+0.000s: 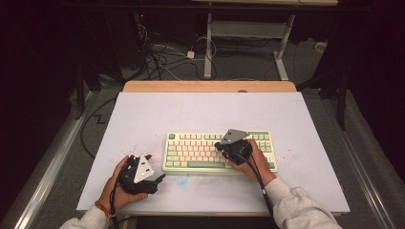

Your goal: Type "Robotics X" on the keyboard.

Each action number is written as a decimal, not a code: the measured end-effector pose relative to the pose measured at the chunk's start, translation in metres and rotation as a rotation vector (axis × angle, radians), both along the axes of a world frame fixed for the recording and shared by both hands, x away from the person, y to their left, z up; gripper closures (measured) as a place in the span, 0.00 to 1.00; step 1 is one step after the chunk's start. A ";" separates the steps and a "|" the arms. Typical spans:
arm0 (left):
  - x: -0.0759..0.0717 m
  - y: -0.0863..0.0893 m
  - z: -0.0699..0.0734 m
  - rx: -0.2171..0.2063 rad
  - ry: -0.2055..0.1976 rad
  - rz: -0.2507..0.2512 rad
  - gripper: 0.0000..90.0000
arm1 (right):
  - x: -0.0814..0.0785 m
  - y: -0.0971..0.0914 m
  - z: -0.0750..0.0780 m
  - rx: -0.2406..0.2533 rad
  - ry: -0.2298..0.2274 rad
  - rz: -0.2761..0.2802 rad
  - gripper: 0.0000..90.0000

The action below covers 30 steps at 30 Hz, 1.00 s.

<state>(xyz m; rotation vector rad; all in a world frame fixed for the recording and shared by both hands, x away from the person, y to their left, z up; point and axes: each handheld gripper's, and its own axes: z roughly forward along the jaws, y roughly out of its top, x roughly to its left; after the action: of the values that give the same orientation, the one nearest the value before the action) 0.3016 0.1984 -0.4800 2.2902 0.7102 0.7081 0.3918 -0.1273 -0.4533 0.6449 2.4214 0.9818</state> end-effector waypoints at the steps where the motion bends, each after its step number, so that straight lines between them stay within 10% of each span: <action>1: 0.000 0.000 0.000 0.001 -0.001 0.002 0.22 | -0.001 -0.001 0.001 0.007 -0.002 0.003 0.97; 30: -0.001 0.001 0.002 0.001 -0.008 0.017 0.24 | -0.034 -0.042 0.021 0.118 -0.166 -0.055 0.26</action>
<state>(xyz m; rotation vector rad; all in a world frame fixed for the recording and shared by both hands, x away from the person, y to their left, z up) 0.3008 0.1991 -0.4782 2.2837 0.7269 0.7248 0.3577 -0.1691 -0.4320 0.6401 2.2041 1.1155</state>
